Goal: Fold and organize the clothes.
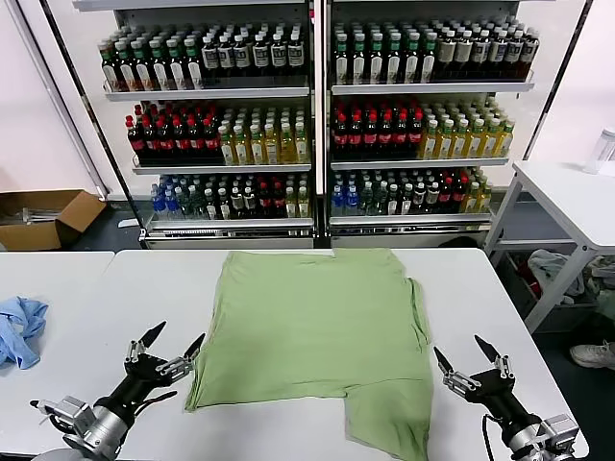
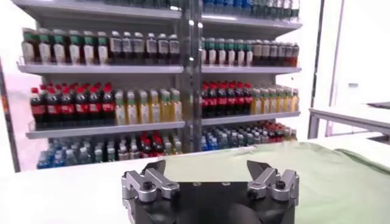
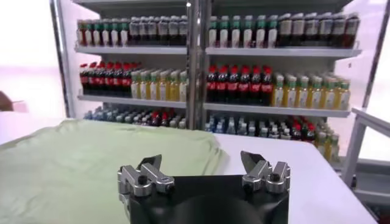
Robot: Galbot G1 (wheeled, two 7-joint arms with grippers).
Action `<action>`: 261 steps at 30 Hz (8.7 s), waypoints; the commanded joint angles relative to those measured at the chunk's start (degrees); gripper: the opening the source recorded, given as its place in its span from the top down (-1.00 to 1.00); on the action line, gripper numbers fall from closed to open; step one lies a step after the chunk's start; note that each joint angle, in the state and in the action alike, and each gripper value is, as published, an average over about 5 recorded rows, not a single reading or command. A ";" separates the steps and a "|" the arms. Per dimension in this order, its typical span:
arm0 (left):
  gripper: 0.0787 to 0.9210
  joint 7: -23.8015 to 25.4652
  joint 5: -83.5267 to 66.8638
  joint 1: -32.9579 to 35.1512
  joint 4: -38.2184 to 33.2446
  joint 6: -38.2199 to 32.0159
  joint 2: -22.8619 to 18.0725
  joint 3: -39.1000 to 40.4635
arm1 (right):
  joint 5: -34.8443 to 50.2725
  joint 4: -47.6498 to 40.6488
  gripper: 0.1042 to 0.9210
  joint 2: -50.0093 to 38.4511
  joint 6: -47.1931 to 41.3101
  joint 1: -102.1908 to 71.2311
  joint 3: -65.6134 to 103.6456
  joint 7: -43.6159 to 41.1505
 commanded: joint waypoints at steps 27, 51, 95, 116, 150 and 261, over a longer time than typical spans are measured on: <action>-0.77 -13.58 -12.79 1.48 4.34 15.90 17.38 7.31 | -3.03 0.70 -0.75 -11.77 -5.54 -12.72 -9.67 1.17; -0.57 -12.39 -10.67 4.27 2.06 15.46 14.63 10.70 | -3.04 0.64 0.84 -10.16 -7.32 -11.99 -11.07 3.04; 0.98 -9.41 -10.35 3.27 -5.55 14.25 15.05 6.65 | 22.37 2.74 0.99 -9.26 -3.16 -4.07 -6.63 2.72; 0.98 -10.72 -19.52 -29.07 17.27 16.17 18.58 21.05 | 21.26 -17.35 0.99 -9.57 -2.83 26.31 -15.35 10.47; -0.74 -12.30 -12.58 -20.79 18.39 14.76 16.06 20.58 | 4.93 -8.52 -0.73 -10.98 -10.49 12.42 -14.74 18.94; -0.77 -3.17 -19.77 -45.03 38.69 11.38 25.54 33.57 | 12.38 -49.53 -0.76 -16.34 -11.09 63.75 -37.51 2.44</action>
